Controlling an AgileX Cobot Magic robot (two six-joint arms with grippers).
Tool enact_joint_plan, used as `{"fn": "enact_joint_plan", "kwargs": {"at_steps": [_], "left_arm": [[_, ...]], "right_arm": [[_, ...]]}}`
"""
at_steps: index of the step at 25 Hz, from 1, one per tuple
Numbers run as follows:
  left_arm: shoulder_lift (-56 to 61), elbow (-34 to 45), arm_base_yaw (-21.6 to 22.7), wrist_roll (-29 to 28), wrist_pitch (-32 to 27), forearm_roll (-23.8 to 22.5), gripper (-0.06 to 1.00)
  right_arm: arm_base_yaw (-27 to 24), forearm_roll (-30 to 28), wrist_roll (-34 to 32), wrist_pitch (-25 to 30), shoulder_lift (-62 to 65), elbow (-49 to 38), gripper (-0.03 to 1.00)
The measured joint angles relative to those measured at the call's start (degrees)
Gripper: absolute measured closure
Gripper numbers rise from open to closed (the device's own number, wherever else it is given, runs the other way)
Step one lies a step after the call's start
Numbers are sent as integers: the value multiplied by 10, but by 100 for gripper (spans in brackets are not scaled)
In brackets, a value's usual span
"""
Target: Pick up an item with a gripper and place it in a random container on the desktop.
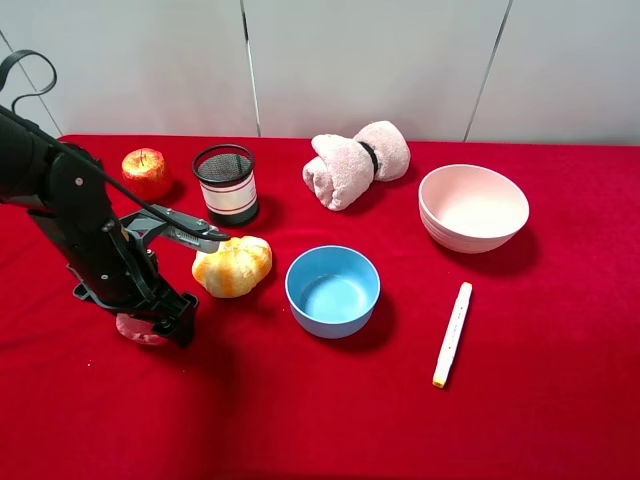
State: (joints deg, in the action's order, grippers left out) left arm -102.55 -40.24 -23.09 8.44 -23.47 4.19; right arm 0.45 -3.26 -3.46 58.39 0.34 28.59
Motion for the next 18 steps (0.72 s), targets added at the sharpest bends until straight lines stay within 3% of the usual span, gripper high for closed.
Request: {"fn": "enact_joint_plan", "kwargs": {"at_steps": [6,18], "left_arm": [[0,0,0,0,0,0,26],[0,0,0,0,2,0,26]], "right_arm": [[0,0,0,0,0,0,100],[0,0,0,0,0,0,100]]}}
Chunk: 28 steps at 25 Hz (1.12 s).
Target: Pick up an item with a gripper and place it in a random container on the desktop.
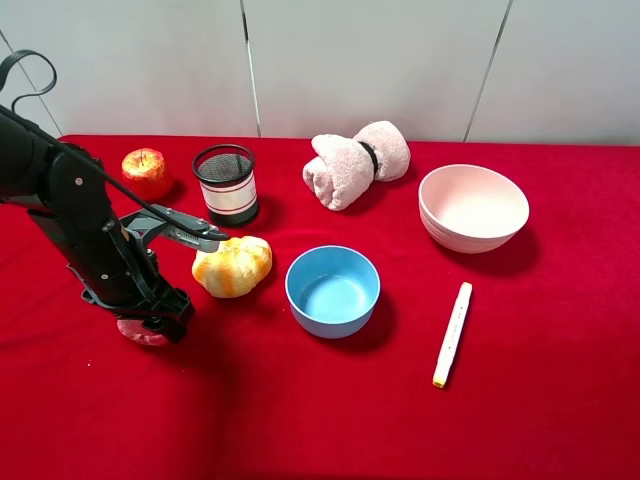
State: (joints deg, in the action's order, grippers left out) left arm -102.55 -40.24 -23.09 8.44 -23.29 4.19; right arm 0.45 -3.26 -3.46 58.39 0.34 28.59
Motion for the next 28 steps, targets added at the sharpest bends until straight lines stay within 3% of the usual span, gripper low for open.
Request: {"fn": "enact_joint_plan", "kwargs": {"at_steps": [14,28], "left_arm": [[8,-11,0,0,-18,0,26],[74,-82,0,0,-184,2,26]], "right_arm": [[0,0,0,0,0,0,100],[0,0,0,0,0,0,100]]}}
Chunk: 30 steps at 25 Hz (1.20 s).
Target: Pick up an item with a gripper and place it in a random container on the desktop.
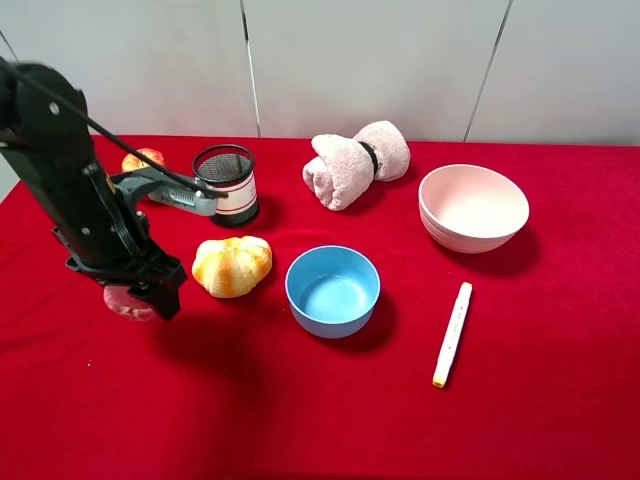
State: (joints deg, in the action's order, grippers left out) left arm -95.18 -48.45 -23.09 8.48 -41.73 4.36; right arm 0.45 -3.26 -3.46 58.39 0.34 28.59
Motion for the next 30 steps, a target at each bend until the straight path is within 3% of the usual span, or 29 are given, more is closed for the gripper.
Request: {"fn": "enact_joint_plan", "kwargs": {"at_steps": [12,20,25,30], "left_arm": [[87,-102,0,0,-112,0,26],[88,-222,0,0,-188,-5,26],[47,-309,0,0,-250,-25,26],[-39,-402,0,0,-252,-54,26]], "right_arm": [[0,0,0,0,0,0,100],[0,0,0,0,0,0,100],[0,0,0,0,0,0,100],[0,0,0,0,0,0,100]]}}
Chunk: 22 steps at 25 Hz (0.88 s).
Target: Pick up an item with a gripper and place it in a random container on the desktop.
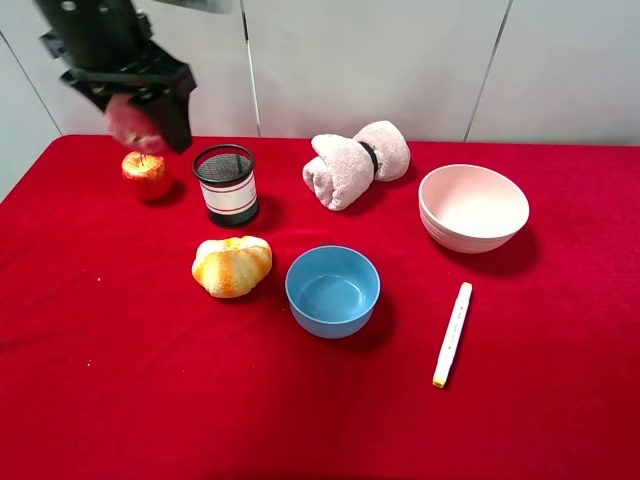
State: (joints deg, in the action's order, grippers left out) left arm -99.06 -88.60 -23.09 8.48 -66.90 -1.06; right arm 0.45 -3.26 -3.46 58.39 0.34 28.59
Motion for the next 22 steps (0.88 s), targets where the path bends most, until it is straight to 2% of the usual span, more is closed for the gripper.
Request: {"fn": "enact_joint_plan", "kwargs": {"at_steps": [1,2,5,10,17,22], "left_arm": [[0,0,0,0,0,0,26],[-30,-38,0,0,0,-11,26],[-67,-84,0,1,0,-28,26],[-127,-135,0,11,0,-56,26],[-188,-155,0,15,6,-81,26],[-206,-155,0,15,48,-81,26]], "right_arm": [[0,0,0,0,0,0,100],[0,0,0,0,0,0,100],[0,0,0,0,0,0,100],[0,0,0,0,0,0,100],[0,0,0,0,0,0,100],[0,0,0,0,0,0,100]]}}
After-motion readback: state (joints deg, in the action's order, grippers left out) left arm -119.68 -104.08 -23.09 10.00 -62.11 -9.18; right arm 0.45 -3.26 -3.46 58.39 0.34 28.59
